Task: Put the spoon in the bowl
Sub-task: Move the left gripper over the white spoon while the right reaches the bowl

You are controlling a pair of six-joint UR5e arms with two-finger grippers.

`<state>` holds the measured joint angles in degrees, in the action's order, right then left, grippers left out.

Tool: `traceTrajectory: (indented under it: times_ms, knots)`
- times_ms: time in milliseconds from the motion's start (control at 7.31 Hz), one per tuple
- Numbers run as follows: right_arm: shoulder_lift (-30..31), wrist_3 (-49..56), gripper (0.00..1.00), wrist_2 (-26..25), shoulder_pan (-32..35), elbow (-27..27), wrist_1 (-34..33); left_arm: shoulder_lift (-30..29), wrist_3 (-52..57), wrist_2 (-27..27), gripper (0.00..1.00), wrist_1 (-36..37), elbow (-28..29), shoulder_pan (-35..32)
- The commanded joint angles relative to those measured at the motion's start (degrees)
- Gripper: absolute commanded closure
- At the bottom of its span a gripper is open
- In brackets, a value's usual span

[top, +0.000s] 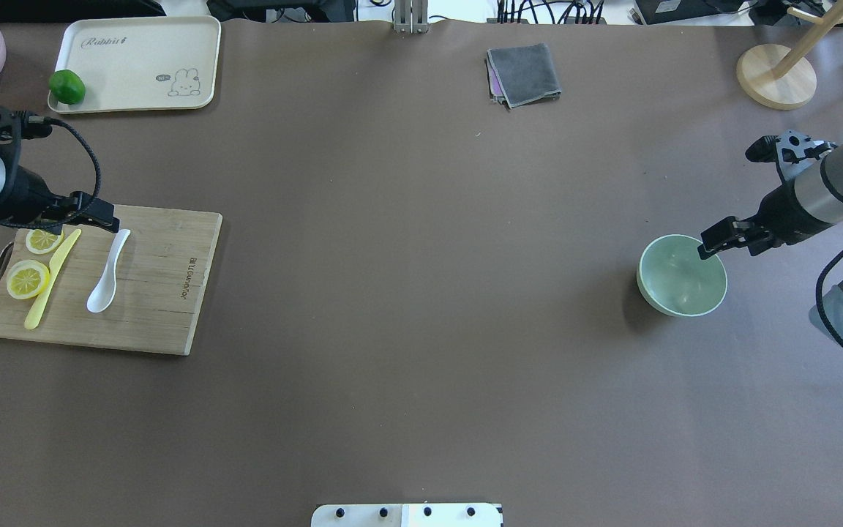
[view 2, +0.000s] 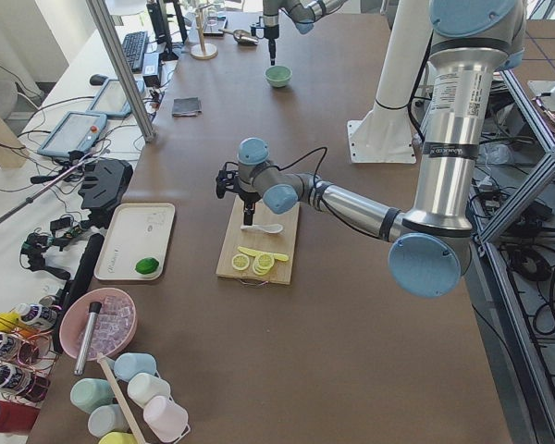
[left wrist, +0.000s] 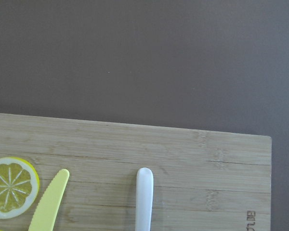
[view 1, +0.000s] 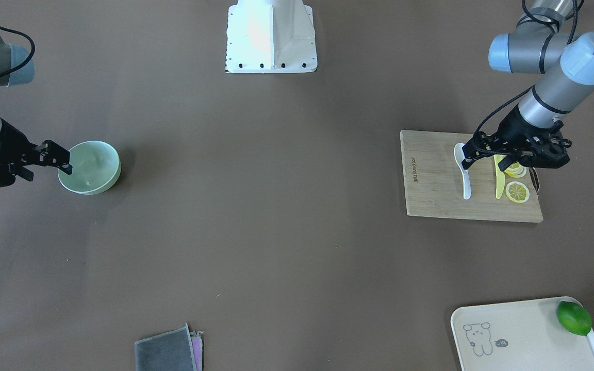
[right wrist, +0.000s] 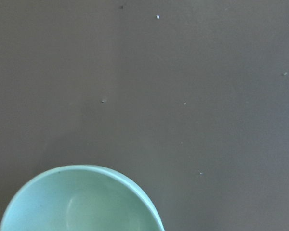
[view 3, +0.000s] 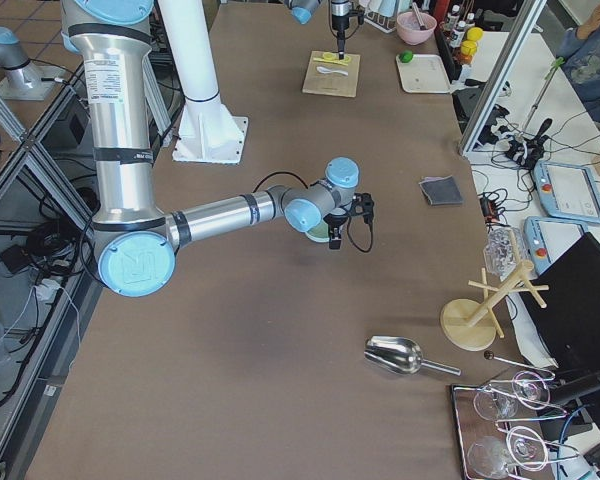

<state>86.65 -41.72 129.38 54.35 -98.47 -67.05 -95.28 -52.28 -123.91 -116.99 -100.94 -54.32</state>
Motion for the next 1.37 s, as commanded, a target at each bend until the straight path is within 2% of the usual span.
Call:
traceTrajectory:
  times_ms: [0, 137, 274, 547, 684, 958, 1232]
  knots:
    - [-0.1, 0.0, 0.45, -0.8, -1.7, 0.0, 0.0, 0.0, 0.0, 0.1, 0.02, 0.0, 0.4, 0.3]
    - [0.0, 0.0, 0.83, -0.6, -1.7, 0.0, 0.0, 0.0, 0.0, 0.1, 0.02, 0.0, 0.9, 0.4]
    - [0.0, 0.0, 0.99, -0.6, -1.9, 0.0, 0.0, -0.2, 0.1, 0.1, 0.02, 0.0, 2.1, 0.6]
    - [0.0, 0.0, 1.00, 0.2, -1.9, -0.3, 0.0, -1.1, 0.2, 0.5, 0.03, 0.0, 4.0, 1.8]
    - [-0.3, -0.1, 1.00, 0.3, -1.9, -0.8, -0.1, -1.2, 0.2, 0.6, 0.09, 0.0, 4.4, 2.7]
    - [-2.7, -1.4, 1.00, 2.8, -1.9, -2.0, -1.1, -1.3, 0.2, 1.3, 0.27, -0.1, 5.0, 3.6]
    - [-9.9, -15.1, 1.00, 2.8, -4.7, -2.2, -1.1, -1.3, 0.2, 1.4, 0.44, -0.3, 5.4, 3.8]
